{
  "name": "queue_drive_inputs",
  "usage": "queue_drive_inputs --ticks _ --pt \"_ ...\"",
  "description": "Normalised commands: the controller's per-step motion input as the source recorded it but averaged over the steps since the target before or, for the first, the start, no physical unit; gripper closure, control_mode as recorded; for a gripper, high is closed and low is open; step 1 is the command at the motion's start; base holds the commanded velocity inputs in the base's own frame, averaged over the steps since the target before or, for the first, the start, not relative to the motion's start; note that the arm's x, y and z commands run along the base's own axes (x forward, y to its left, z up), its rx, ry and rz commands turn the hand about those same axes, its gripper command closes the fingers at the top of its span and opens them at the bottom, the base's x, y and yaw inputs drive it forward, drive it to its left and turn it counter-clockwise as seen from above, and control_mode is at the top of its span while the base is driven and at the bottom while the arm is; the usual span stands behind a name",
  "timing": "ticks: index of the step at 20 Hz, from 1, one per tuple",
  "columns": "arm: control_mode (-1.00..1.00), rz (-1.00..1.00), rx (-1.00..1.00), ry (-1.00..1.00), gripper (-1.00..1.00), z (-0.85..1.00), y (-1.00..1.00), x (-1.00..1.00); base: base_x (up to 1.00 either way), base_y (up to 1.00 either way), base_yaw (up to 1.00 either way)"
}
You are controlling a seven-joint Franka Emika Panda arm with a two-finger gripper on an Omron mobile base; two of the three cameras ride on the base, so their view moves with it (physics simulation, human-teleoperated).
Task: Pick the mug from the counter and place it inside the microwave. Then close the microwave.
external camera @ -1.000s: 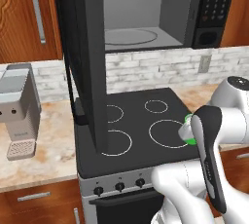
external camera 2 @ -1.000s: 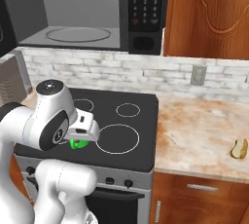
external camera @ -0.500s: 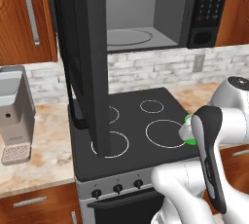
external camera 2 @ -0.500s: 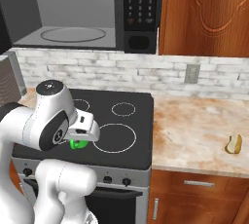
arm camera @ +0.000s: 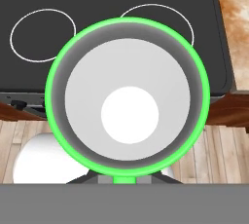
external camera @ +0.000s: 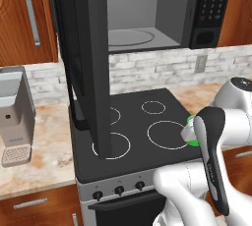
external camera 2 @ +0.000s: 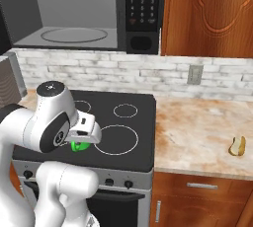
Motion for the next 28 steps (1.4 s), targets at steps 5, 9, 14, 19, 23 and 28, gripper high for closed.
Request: queue_drive_inputs --ticks 5,9,14,19,23,28 --pt "1.0 0.0 0.0 0.0 1.0 0.0 0.0 0.0 0.0 0.0 0.0" --pt "1.0 0.0 0.0 0.0 1.0 0.0 0.0 0.0 0.0 0.0 0.0" --pt "1.0 0.0 0.0 0.0 1.0 0.0 0.0 0.0 0.0 0.0 0.0" --pt "-1.0 0.0 0.0 0.0 1.0 0.0 0.0 0.0 0.0 0.0 0.0" --pt "-1.0 0.0 0.0 0.0 1.0 0.0 0.0 0.0 0.0 0.0 0.0" --pt "-1.0 0.0 0.0 -0.03 1.0 0.0 0.02 -0.05 0.0 0.0 0.0"
